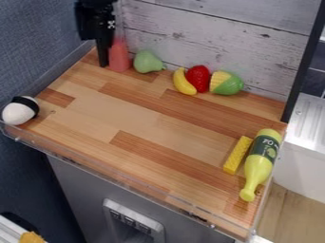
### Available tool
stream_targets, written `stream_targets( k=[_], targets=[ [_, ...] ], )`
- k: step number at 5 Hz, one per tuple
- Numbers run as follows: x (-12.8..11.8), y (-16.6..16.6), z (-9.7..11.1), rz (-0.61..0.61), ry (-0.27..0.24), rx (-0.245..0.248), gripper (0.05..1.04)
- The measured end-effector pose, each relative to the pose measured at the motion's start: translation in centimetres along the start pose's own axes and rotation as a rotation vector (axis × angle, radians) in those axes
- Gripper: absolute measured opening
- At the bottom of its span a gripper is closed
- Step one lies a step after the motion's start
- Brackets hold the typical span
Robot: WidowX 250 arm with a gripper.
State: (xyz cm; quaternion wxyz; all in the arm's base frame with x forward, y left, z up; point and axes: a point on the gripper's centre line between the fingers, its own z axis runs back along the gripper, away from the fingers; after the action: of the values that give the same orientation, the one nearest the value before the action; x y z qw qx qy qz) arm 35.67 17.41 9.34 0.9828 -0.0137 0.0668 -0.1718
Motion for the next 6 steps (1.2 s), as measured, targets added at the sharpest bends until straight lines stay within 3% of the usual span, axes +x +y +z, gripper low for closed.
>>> stream_targets(
  k=[1, 3, 4, 6],
  targets=[
    [0.4, 0.4, -0.7, -0.02, -0.009, 0.013, 0.999],
    [1.0, 1.0, -2.1, -0.19, -0.03, 0.049, 0.997],
    [1.1, 1.1, -4.6, -0.253, -0.007, 0.03, 0.997],
    [1.3, 1.1, -6.2, -0.239, -0.001, 0.029, 0.999]
  ],
)
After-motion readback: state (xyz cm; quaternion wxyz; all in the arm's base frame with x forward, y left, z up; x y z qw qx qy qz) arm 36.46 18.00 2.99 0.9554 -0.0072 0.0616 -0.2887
